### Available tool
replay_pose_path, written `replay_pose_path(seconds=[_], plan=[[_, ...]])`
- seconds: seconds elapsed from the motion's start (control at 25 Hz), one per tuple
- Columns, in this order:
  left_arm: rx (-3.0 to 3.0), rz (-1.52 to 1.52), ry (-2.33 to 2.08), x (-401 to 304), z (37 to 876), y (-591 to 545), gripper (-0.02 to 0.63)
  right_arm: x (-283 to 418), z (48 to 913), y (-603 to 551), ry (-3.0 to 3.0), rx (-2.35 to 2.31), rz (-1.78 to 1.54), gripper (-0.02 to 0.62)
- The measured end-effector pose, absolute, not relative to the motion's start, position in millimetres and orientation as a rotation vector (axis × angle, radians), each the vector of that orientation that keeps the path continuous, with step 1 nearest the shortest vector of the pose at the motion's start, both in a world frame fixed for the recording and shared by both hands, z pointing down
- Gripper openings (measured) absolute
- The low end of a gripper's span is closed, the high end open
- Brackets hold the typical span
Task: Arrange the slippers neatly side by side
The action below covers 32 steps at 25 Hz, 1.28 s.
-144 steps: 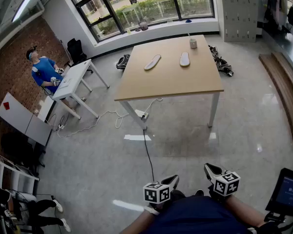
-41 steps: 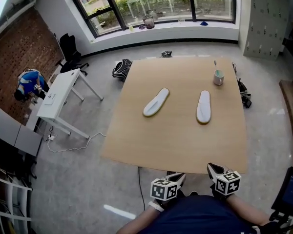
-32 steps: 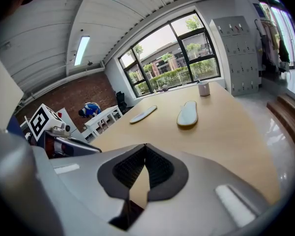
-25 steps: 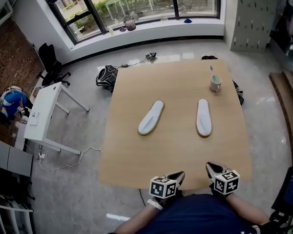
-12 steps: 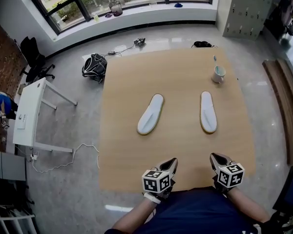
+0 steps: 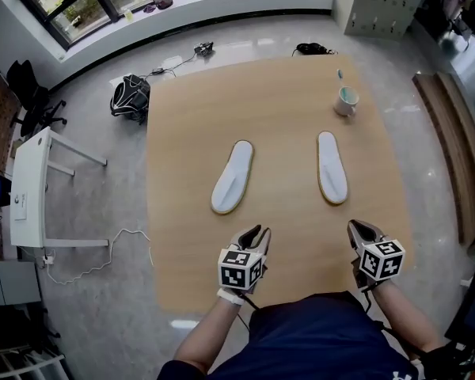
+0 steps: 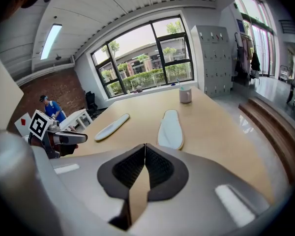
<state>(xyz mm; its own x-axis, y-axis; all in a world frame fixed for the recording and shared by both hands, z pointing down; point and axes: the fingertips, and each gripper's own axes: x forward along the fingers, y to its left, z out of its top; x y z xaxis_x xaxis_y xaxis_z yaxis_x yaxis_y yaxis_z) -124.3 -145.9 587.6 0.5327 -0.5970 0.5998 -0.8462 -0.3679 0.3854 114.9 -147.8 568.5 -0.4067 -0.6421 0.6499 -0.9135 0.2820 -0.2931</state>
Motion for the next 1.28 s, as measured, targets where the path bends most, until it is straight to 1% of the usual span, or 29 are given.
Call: replay_pose_path(seconds=[0.04,0.12,0.2,0.36,0.56,0.88,0.96,1.08,1.28], plan=[[2.082,0.504,-1.198,-133,591,-152,0.114,118,571,-153,-2.137,1.413,0.918,0.014],[2.035,0.555,-1.286,-153,595,-168,0.121,125,576,-170,-2.115,1.433,0.923,0.097],[1.985,0.593,-1.377,-175,596,-185,0.131,132,582,-191,-2.099,1.451,0.903,0.131],[1.939,0.654,-1.502,-212,589,-231,0.144,139,601,-243,-2.070,1.496,0.886,0.135],[1.909,0.789,-1.524,-242,605,-275,0.144,116,632,-289,-2.046,1.481,0.869,0.133],[1.804,0.869,-1.453,-232,652,-299,0.144,101,664,-308,-1.949,1.439,0.895,0.148],[1.788,0.912,-1.435,-230,667,-301,0.145,100,676,-307,-1.906,1.420,0.896,0.171],[1.769,0.958,-1.403,-229,689,-299,0.146,102,695,-301,-1.858,1.372,0.883,0.178],[1.775,0.977,-1.418,-229,692,-297,0.144,104,710,-294,-1.889,1.284,0.831,0.175]])
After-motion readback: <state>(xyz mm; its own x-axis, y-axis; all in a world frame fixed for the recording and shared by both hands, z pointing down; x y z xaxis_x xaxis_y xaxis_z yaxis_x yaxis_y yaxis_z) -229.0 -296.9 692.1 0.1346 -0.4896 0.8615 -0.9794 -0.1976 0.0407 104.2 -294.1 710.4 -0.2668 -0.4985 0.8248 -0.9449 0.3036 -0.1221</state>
